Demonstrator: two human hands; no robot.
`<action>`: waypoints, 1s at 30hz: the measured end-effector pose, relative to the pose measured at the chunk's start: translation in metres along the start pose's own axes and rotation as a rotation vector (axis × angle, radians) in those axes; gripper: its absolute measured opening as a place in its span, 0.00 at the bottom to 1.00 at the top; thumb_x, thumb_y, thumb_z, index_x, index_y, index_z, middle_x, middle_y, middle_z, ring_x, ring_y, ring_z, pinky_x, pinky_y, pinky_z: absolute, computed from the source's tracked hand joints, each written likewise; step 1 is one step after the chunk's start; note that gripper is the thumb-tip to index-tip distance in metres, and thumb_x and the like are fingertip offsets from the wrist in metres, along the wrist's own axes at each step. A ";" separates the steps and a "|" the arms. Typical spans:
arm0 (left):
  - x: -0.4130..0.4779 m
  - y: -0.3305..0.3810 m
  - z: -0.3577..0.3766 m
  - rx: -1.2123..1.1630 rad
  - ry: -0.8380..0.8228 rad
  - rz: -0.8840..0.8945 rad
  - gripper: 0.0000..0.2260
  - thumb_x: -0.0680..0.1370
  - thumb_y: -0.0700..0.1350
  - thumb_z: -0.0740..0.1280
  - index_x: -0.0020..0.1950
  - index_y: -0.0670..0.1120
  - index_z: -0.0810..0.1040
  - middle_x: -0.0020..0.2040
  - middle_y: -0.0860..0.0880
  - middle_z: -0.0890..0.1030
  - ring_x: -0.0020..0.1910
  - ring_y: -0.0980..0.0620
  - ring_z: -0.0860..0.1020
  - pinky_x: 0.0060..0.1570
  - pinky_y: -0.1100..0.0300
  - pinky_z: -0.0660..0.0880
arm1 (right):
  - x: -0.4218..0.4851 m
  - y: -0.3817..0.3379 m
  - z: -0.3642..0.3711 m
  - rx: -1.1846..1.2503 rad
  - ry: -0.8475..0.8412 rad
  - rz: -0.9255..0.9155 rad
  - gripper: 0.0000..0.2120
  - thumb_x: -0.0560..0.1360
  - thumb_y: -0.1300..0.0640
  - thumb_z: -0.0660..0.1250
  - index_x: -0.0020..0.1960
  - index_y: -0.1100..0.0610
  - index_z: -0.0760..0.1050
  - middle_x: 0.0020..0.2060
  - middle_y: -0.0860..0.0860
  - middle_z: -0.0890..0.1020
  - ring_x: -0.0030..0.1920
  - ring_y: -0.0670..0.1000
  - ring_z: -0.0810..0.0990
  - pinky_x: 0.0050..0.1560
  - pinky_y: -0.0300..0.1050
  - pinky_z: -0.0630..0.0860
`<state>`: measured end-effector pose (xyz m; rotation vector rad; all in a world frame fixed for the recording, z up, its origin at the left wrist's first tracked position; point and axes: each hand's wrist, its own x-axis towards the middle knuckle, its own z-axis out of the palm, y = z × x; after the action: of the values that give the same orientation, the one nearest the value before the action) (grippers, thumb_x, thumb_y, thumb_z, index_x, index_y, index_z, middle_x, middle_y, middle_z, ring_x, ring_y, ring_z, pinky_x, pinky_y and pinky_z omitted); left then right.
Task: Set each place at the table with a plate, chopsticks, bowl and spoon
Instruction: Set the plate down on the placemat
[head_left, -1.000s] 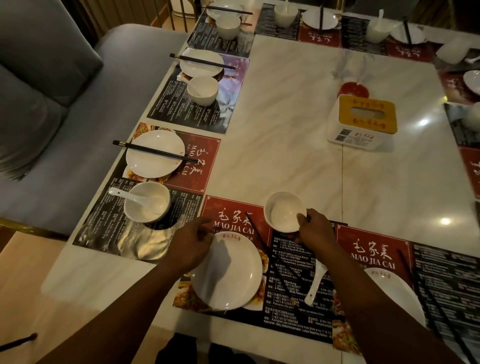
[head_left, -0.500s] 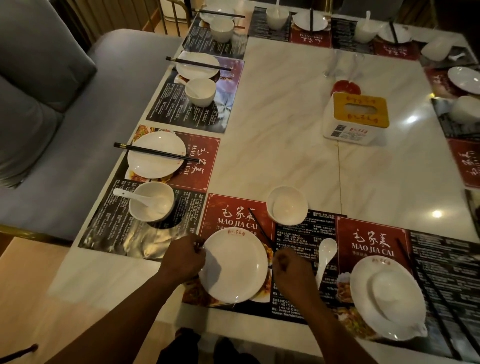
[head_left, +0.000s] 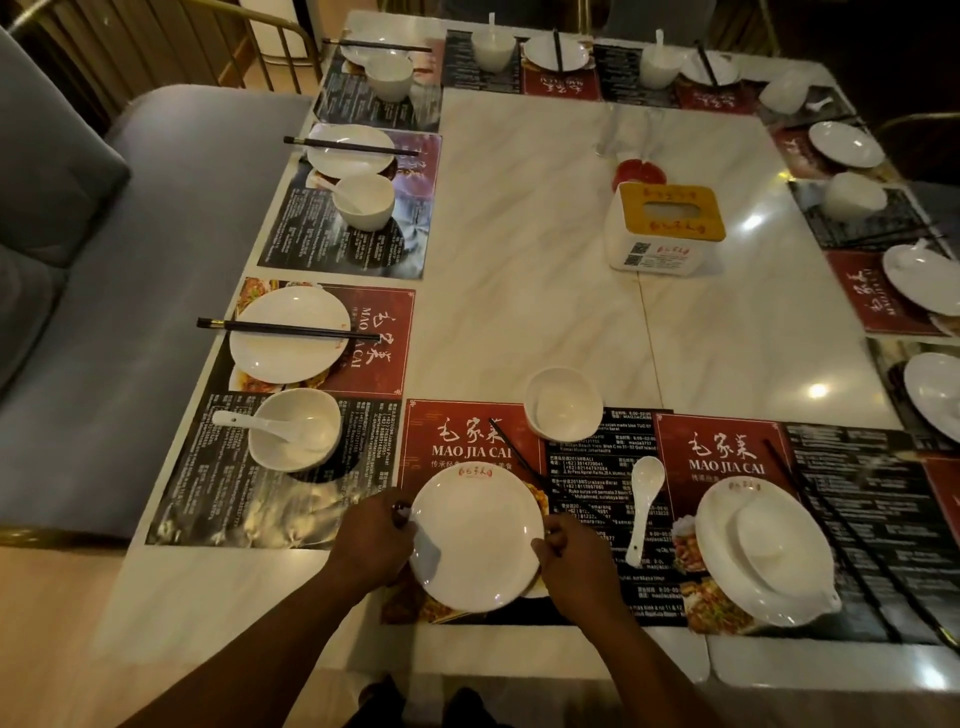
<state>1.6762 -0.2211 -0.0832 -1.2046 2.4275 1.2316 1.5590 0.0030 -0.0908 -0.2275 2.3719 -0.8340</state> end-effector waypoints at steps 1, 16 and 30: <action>0.001 -0.001 0.000 -0.009 -0.009 0.001 0.08 0.77 0.40 0.70 0.54 0.50 0.81 0.49 0.53 0.82 0.47 0.55 0.77 0.42 0.64 0.69 | 0.000 0.000 0.000 0.003 0.006 0.006 0.09 0.77 0.58 0.70 0.57 0.52 0.78 0.41 0.41 0.80 0.43 0.39 0.77 0.39 0.29 0.68; 0.015 0.005 -0.010 0.153 0.038 0.176 0.09 0.76 0.42 0.68 0.56 0.50 0.80 0.51 0.51 0.84 0.51 0.50 0.82 0.50 0.56 0.79 | -0.005 0.005 -0.027 -0.039 0.187 0.017 0.06 0.77 0.60 0.68 0.46 0.49 0.77 0.37 0.43 0.80 0.38 0.40 0.79 0.37 0.33 0.72; 0.018 0.057 0.024 0.121 0.027 0.263 0.13 0.76 0.46 0.70 0.60 0.51 0.78 0.48 0.55 0.77 0.44 0.60 0.74 0.42 0.72 0.67 | 0.038 0.038 -0.084 -0.199 0.268 0.135 0.12 0.75 0.52 0.73 0.52 0.58 0.76 0.45 0.53 0.83 0.47 0.54 0.81 0.47 0.45 0.77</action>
<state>1.6185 -0.1954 -0.0729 -0.8980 2.7034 1.1162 1.4799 0.0632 -0.0807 -0.0346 2.6900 -0.5951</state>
